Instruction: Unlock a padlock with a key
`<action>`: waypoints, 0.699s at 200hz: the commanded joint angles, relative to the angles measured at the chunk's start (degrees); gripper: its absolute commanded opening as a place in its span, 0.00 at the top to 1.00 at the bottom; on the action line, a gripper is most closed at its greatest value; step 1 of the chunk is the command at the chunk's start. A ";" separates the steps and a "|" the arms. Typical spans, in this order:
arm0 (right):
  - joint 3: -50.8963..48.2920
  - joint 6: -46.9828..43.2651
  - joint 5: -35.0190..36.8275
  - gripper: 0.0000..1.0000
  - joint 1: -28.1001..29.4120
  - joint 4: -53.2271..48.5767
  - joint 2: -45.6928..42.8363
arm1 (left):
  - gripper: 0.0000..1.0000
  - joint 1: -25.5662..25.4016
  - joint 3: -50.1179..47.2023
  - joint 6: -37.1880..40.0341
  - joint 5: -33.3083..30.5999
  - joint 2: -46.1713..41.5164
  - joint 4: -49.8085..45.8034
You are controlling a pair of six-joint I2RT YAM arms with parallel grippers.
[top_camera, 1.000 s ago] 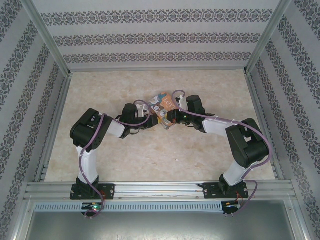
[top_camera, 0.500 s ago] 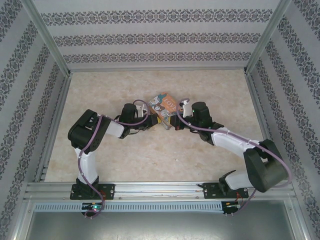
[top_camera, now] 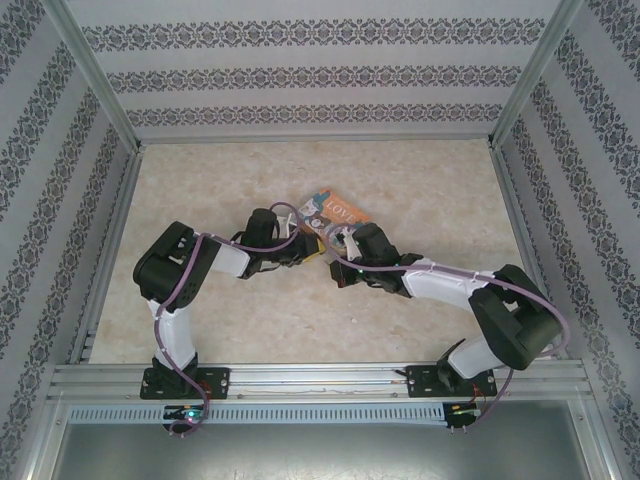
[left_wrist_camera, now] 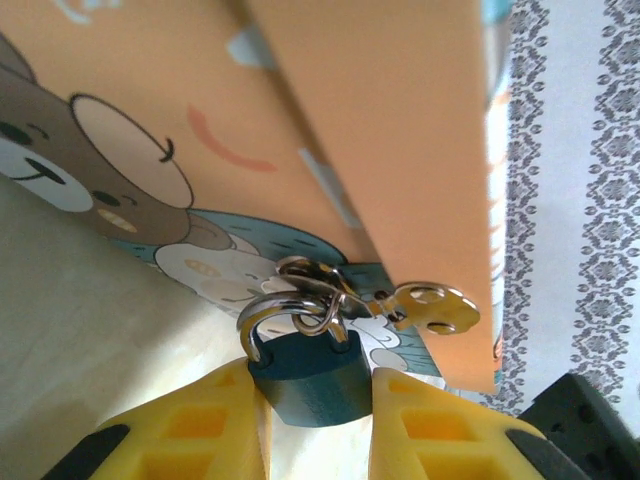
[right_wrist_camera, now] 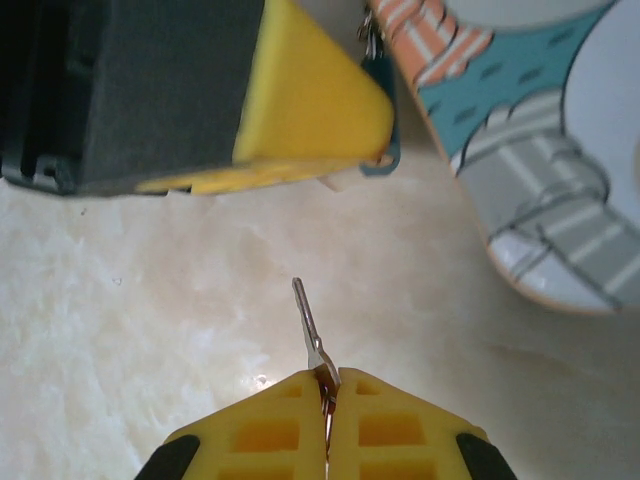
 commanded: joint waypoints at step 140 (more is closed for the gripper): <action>9.25 0.14 6.90 1.00 2.54 -11.07 6.82 | 0.75 -2.85 5.17 7.82 -3.16 -4.38 -13.96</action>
